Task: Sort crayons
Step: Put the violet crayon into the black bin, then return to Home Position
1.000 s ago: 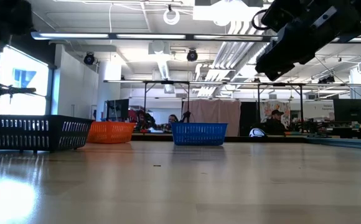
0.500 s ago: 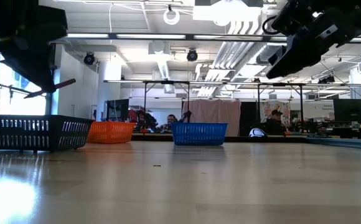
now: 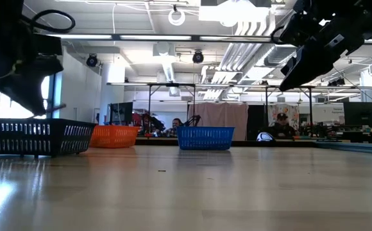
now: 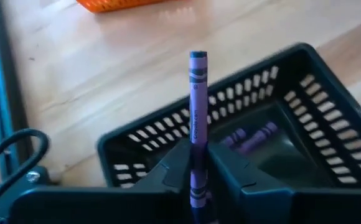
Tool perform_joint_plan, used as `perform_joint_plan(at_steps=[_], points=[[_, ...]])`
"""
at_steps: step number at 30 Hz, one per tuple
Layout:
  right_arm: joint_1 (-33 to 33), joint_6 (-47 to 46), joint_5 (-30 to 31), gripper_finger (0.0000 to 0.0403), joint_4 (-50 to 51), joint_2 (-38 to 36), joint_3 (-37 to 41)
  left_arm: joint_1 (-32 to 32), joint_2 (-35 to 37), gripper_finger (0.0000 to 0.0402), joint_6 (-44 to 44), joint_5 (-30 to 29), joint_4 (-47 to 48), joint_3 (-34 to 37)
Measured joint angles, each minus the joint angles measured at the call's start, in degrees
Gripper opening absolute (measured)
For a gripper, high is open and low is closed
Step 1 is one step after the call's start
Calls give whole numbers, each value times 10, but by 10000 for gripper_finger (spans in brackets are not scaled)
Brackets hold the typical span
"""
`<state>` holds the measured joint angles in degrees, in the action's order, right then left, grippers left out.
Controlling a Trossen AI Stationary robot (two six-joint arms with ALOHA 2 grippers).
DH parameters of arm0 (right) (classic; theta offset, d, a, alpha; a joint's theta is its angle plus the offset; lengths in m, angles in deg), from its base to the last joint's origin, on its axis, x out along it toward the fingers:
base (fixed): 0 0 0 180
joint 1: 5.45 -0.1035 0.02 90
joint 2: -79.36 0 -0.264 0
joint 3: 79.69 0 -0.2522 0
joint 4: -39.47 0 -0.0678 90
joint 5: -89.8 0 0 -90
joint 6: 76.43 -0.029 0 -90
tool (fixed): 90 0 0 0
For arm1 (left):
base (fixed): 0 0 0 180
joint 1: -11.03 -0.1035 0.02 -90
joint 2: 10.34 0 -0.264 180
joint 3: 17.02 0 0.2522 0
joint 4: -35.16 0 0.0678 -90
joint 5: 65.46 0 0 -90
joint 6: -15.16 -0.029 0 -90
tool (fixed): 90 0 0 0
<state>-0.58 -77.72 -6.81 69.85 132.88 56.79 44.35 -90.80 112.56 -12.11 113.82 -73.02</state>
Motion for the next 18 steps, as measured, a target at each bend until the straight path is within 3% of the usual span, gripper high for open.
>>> perform_joint_plan(at_steps=[11, 18], points=[[0, -25, 2, 26, -23, -38, 1, 1, 0, 115, -26, 5, -39, -2], [0, -23, 20, 26, 21, -119, 4, 12, 1, 111, -65, -89, -78, -49]])
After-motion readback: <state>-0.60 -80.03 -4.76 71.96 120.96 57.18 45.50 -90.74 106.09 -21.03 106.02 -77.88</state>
